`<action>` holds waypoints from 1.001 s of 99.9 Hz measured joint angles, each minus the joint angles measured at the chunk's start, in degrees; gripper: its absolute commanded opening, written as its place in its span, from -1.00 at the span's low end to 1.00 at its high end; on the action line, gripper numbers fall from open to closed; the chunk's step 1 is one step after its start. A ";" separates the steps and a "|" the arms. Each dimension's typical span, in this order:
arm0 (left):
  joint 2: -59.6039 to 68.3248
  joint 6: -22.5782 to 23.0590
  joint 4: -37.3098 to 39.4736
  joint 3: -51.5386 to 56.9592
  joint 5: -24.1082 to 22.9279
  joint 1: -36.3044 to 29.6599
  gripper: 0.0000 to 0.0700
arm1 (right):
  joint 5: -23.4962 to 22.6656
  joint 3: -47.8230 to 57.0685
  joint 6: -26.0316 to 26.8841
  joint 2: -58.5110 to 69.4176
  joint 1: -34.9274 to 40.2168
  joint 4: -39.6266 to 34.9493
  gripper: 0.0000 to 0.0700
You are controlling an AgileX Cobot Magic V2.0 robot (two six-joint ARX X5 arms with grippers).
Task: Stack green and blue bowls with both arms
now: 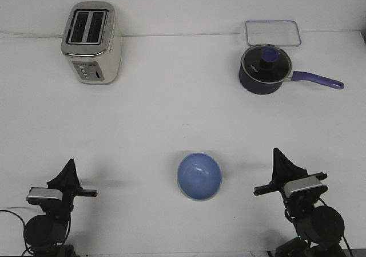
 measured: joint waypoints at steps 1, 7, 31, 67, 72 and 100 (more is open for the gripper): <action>0.00 0.00 0.02 0.00 0.02 0.00 -0.96 | 0.00 0.00 0.00 0.00 0.00 0.00 -1.00; 0.00 0.00 0.00 0.00 0.02 0.00 -0.96 | 0.00 0.00 0.00 0.00 0.00 0.00 -1.00; 0.00 0.00 0.00 0.00 0.00 0.00 -0.96 | 0.02 0.00 -0.07 0.00 0.00 0.00 -1.00; 0.00 -0.02 0.04 0.00 0.02 0.00 -0.96 | -0.83 -3.91 -6.73 -6.05 -9.70 -1.03 -1.00; 0.00 -0.02 0.00 0.00 0.02 0.00 -0.96 | -3.45 -6.78 -8.09 -7.61 -13.16 -1.16 -1.00; 0.00 -0.17 0.04 0.00 0.02 0.00 -0.96 | -13.42 -20.48 -17.18 -11.58 -21.81 3.61 -1.00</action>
